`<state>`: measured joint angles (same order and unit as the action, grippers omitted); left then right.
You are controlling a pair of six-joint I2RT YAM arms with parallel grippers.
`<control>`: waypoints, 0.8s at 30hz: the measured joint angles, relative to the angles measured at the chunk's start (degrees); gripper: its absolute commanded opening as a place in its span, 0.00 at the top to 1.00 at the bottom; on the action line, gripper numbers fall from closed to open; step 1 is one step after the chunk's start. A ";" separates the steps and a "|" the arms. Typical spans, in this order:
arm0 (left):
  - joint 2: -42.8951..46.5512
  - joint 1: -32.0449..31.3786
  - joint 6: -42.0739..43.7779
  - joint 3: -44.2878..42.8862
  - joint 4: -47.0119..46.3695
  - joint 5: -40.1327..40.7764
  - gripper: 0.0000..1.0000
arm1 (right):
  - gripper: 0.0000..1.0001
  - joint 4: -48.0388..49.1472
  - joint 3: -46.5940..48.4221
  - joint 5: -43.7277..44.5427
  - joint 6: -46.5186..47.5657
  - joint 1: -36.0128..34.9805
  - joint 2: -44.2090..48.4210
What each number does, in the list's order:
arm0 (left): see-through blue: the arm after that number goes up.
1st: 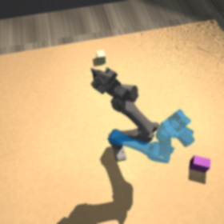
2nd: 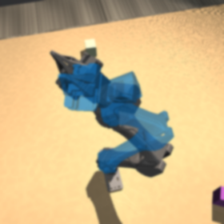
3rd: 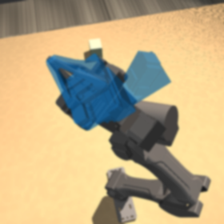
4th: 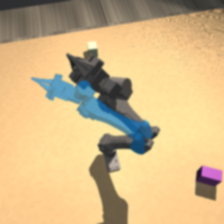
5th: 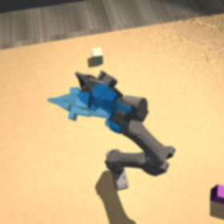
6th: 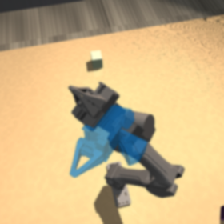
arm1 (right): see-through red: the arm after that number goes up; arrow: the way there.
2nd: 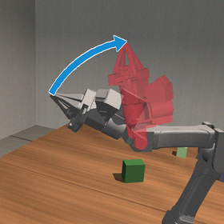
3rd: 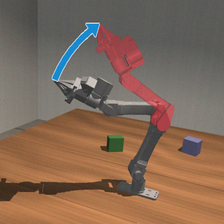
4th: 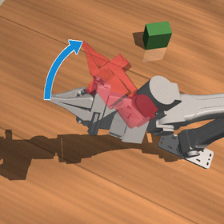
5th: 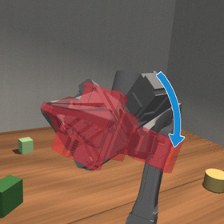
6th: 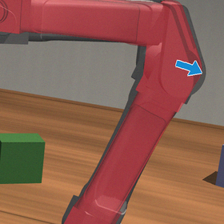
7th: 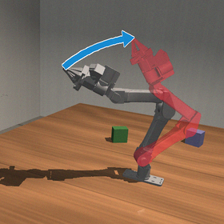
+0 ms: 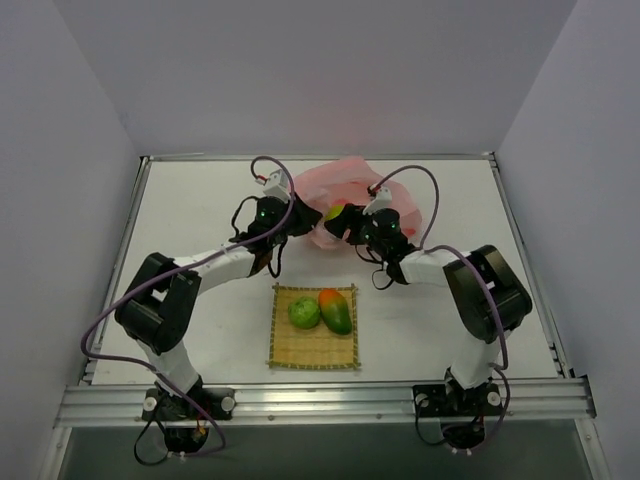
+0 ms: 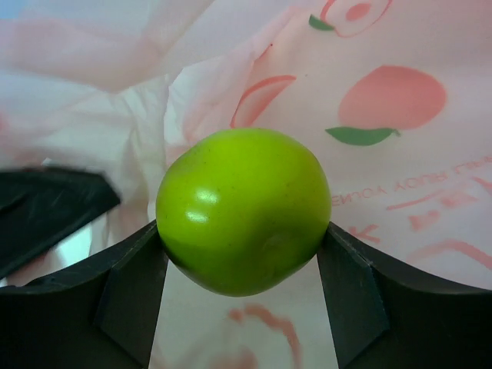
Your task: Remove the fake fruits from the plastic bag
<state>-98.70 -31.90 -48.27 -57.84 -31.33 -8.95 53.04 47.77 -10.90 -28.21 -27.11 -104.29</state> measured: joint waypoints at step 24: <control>3.06 4.24 4.79 3.45 3.67 -0.85 0.98 | 0.65 -19.08 -20.96 13.29 1.66 -33.59 43.47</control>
<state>-95.64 -27.66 -43.48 -54.39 -27.66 -9.80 33.95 26.81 2.39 -26.55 -60.71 -60.82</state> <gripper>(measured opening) 0.027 0.653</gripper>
